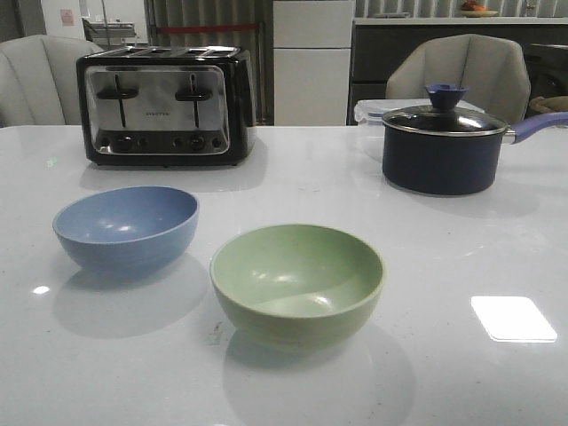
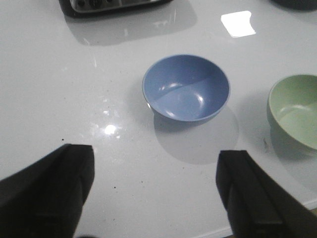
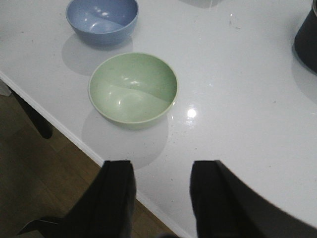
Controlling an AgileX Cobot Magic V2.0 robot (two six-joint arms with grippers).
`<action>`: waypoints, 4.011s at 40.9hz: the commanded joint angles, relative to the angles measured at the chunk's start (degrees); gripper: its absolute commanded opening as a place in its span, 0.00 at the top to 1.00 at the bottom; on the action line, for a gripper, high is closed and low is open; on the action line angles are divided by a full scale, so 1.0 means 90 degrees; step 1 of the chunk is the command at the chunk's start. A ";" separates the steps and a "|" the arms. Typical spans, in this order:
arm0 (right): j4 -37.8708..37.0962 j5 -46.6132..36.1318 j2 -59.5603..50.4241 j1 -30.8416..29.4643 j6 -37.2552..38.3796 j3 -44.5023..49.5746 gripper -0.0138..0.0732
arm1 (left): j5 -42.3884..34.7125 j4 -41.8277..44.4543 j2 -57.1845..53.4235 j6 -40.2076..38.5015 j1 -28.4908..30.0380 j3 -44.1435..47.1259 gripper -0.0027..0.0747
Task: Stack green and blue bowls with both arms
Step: 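Open the right gripper and withdraw it from the green bowl, then lower the left gripper onto the rim of the light blue bowl and grasp, then lift the blue bowl and carry it over the green bowl, then lower the blue bowl into the green bowl and open the left gripper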
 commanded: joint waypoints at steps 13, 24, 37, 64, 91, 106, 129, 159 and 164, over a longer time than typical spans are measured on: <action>0.0085 -0.0427 -0.0032 -0.0021 -0.0097 -0.0168 0.38 | -0.0453 -0.0068 0.2825 -0.0368 0.0071 -0.1322 0.24; 0.0085 -0.0427 -0.0032 -0.0021 -0.0097 -0.0168 0.38 | -0.0757 -0.0386 0.4516 -0.0399 0.0265 -0.2119 0.24; 0.0085 -0.0427 -0.0032 -0.0021 -0.0097 -0.0168 0.38 | -0.1562 -0.0743 0.6086 -0.0399 0.0265 -0.2755 0.24; 0.0085 -0.0427 -0.0032 -0.0021 -0.0097 -0.0168 0.38 | -0.1728 -0.0743 0.7010 -0.0399 0.0265 -0.3009 0.78; 0.0085 -0.0427 -0.0032 -0.0021 -0.0097 -0.0168 0.38 | -0.0919 -0.0743 0.5047 -0.0149 -0.0730 -0.3093 0.85; 0.0085 -0.0427 -0.0032 -0.0021 -0.0097 -0.0168 0.38 | -0.0167 -0.0743 0.5485 0.0061 -0.2042 -0.4016 0.85; 0.0085 -0.0427 -0.0032 -0.0021 -0.0097 -0.0168 0.38 | -0.0565 -0.1095 0.6677 0.0061 -0.2474 -0.4016 0.85; 0.0085 -0.0427 -0.0032 -0.0021 -0.0097 -0.0168 0.38 | -0.0660 -0.1317 0.7051 0.0061 -0.2474 -0.4016 0.33; 0.0085 -0.0427 -0.0032 -0.0021 -0.0097 -0.0168 0.38 | -0.0660 -0.1266 0.6734 0.0071 -0.2474 -0.4016 0.33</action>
